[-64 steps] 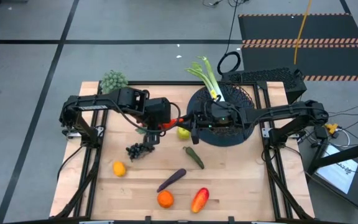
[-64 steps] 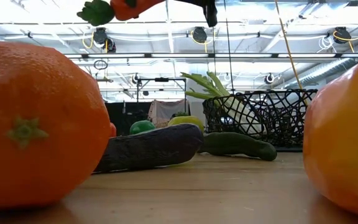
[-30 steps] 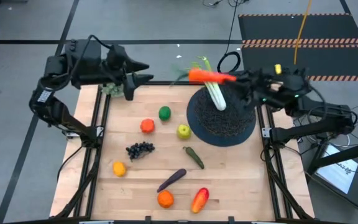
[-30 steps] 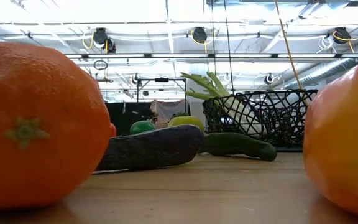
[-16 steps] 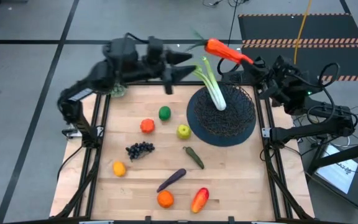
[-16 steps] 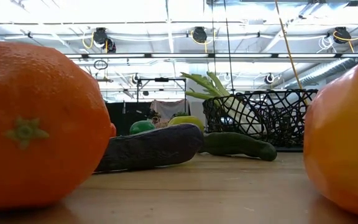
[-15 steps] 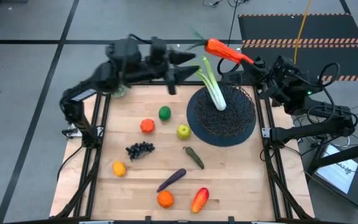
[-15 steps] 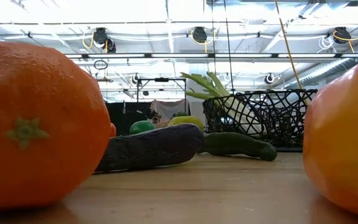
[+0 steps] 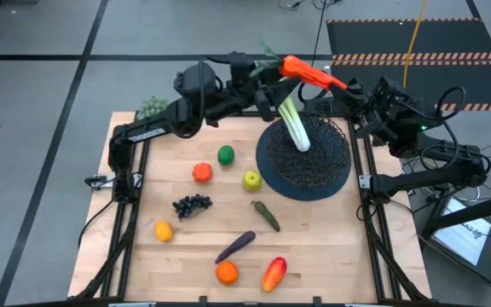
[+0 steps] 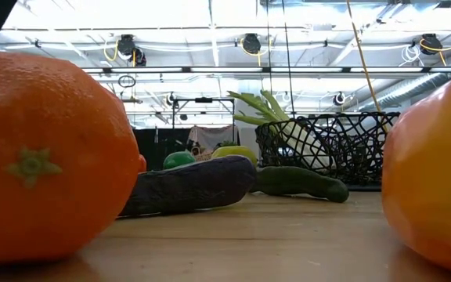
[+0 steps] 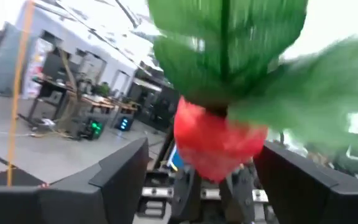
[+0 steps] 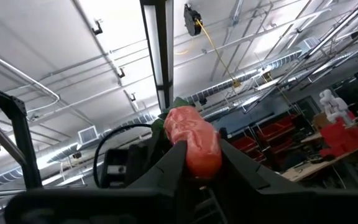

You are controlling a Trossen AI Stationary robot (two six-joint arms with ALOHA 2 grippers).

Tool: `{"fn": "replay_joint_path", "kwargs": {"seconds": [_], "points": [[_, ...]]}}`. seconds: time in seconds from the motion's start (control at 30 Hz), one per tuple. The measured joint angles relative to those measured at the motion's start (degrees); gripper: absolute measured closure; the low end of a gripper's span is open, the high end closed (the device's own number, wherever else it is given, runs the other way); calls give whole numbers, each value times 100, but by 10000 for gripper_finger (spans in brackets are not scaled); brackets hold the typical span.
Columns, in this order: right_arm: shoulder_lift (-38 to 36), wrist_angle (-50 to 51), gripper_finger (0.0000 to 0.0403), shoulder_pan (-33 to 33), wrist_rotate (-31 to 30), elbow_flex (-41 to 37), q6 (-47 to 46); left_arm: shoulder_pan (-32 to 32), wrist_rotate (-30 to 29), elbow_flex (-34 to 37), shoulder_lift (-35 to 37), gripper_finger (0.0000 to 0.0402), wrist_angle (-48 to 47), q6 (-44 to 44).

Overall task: Build produce basket
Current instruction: Put the orange carrot into the black woven basket

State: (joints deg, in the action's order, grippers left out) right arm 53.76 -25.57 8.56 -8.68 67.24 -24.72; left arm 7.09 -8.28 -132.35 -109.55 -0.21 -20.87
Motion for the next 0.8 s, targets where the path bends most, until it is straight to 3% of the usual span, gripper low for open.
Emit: {"fn": "replay_joint_path", "kwargs": {"seconds": [0.13,0.43,0.6,0.7,0.8], "points": [[9,9,338,2,-35,-100,-9,9,-245,-2,4,161,-4,113],[7,-850,338,0,-25,-556,-180,7,-8,-2,2,248,-65,207],[-92,-965,321,-2,-9,-687,-184,50,57,-2,2,247,-124,-13],[-225,-844,286,0,-3,-699,-186,162,71,-2,63,236,-208,-468],[-399,-534,241,0,436,-690,-339,301,85,-9,153,235,-311,-1161]]}}
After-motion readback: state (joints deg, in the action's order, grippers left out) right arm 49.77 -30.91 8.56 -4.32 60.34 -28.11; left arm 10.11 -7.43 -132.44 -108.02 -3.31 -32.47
